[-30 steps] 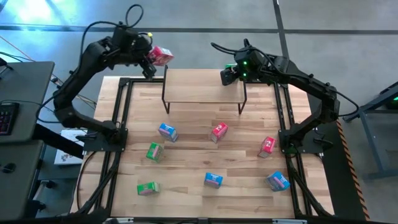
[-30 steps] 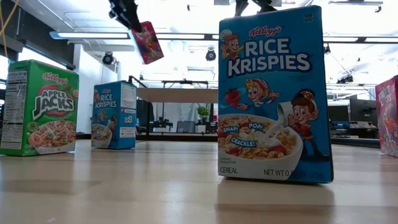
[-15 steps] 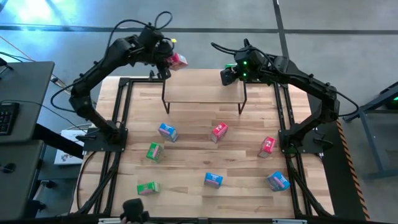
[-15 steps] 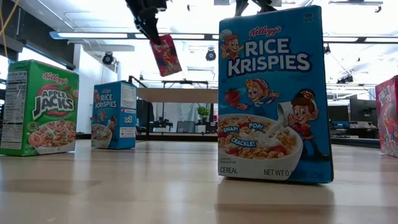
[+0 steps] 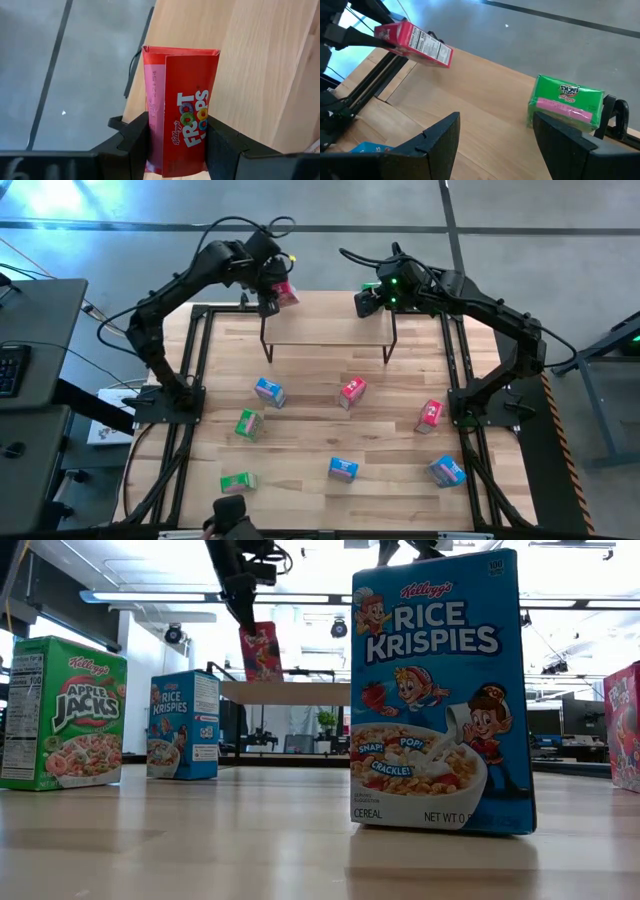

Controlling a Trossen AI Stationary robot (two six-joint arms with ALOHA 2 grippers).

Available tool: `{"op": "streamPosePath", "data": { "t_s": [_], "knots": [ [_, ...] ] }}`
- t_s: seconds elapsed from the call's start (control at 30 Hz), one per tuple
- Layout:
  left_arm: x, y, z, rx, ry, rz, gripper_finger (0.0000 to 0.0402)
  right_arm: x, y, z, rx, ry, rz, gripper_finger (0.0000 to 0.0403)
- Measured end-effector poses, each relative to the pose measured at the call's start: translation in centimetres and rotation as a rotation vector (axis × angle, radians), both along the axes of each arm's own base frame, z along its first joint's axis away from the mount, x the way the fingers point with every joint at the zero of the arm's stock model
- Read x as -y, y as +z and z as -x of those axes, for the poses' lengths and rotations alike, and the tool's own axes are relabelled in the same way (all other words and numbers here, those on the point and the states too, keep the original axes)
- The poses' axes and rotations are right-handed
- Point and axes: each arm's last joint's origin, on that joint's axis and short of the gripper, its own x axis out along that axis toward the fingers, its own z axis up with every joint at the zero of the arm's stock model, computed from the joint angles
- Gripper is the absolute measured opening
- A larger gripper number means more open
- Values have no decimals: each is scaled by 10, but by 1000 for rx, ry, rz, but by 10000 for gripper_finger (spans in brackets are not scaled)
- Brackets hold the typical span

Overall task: Stack cereal on shelf
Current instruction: Put the left red cereal box on the shelf

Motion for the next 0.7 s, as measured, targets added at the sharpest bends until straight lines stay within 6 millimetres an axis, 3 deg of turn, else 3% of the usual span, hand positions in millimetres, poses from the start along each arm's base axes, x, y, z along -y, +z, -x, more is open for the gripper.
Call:
{"op": "streamPosePath", "data": {
  "t_s": [0.7],
  "knots": [
    [0, -1, -1, -22, -72, -14, 147, 0, 0, 0, 1, 1, -1, 243]
  ]
}}
